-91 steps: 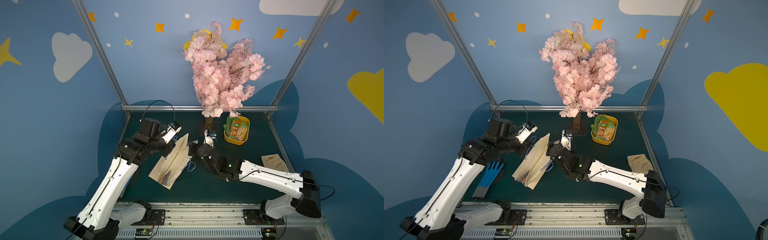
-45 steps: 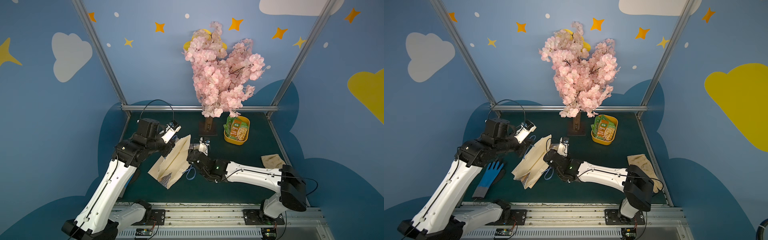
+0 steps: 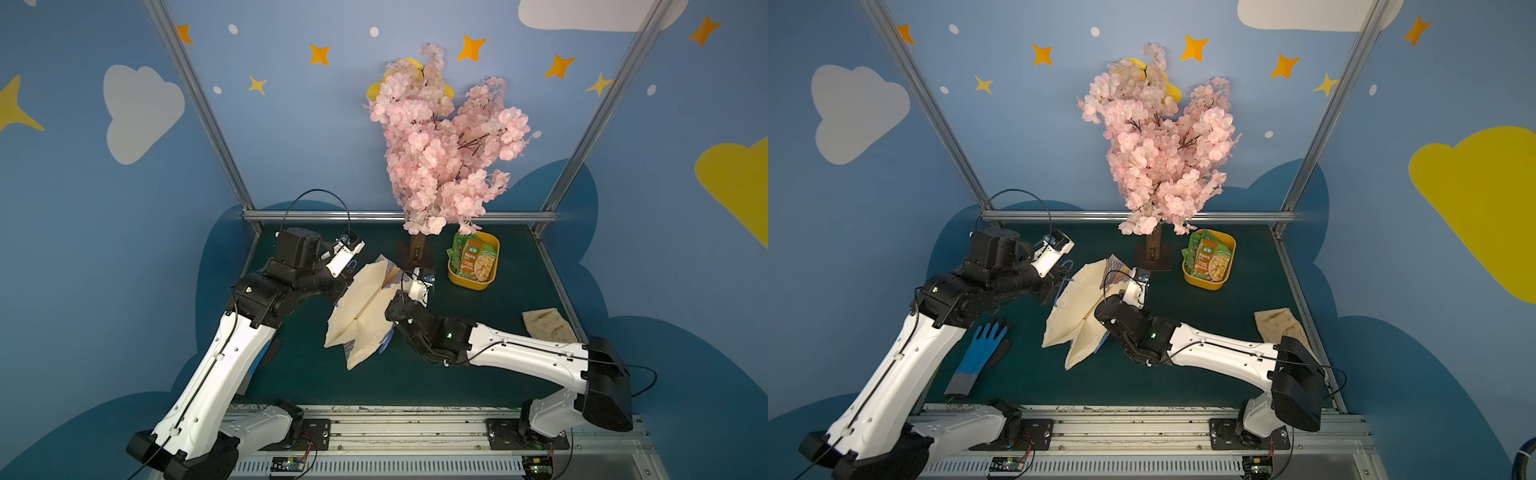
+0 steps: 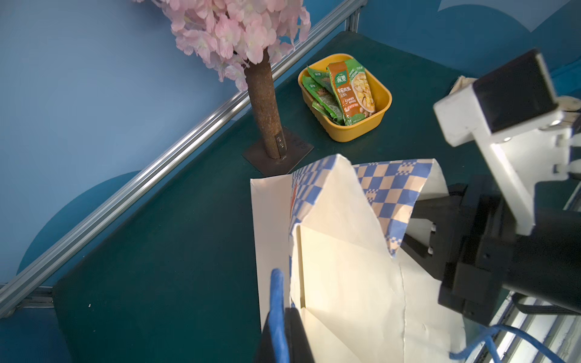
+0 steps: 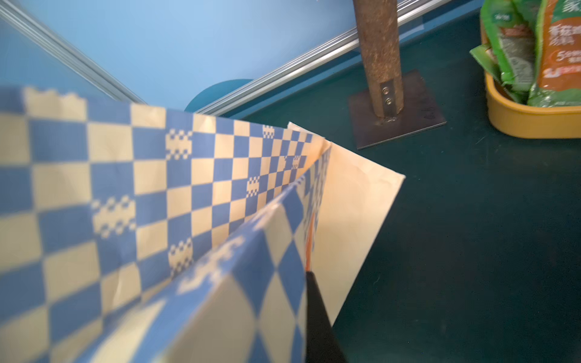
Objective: Place the condiment packets inside the bag
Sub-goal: Open the paper bag at the center of the board.
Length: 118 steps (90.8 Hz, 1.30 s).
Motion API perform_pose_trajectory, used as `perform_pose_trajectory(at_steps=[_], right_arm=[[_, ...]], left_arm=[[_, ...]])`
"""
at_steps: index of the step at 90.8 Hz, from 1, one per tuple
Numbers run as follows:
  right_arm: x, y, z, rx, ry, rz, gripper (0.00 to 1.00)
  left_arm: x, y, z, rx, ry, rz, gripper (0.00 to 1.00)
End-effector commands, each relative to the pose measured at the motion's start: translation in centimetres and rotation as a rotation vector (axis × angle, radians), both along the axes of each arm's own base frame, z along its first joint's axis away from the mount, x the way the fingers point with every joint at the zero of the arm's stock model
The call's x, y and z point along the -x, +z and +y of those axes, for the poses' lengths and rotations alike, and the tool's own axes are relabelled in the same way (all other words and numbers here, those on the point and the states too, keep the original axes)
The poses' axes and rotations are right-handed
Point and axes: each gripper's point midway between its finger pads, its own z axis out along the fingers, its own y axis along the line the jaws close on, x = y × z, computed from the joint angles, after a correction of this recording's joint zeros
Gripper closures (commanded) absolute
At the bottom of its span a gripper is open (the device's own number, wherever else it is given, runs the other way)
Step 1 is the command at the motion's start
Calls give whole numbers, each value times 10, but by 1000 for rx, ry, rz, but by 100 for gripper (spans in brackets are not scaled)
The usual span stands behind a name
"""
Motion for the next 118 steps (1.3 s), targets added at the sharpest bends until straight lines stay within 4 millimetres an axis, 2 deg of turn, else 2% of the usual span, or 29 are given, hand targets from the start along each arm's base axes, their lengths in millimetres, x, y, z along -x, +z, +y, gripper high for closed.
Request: perform_pose_trajectory(at_steps=[1,11,20,38,49,60,73,82,89,96,111,118], right_arm=[[-11,-9,-22,146,-68,-20,100],[-16,-16,-22,210,-69,6,100],[-19,-20,-21,281,-88,27,100],[-25,-38,-21,372,-101,50,100],[-25,-38,-20,389,-92,54,100],[-21,-25,-16,396,-44,53,100],[-12,-1,-21,401,32,49,100],[-4,16,-26,372,98,40,86],[1,28,-31,334,138,33,73],[6,29,-31,303,214,34,66],[7,36,-45,212,278,78,66],[3,44,-58,211,260,72,67]], left_arm=[[25,44,-11,94,-88,-43,97],[50,68,-23,156,-175,-51,97],[69,82,-30,186,-228,-59,97],[78,93,-25,183,-229,-101,97],[76,89,-23,156,-222,-111,97],[60,79,-15,83,-165,-142,97],[32,61,-4,-23,-69,-172,97],[17,53,-3,-45,-27,-173,97],[13,53,-7,-25,-28,-165,97],[11,55,-12,1,-36,-150,97],[16,73,-22,83,-61,-117,97],[21,78,-30,141,-84,-73,97]])
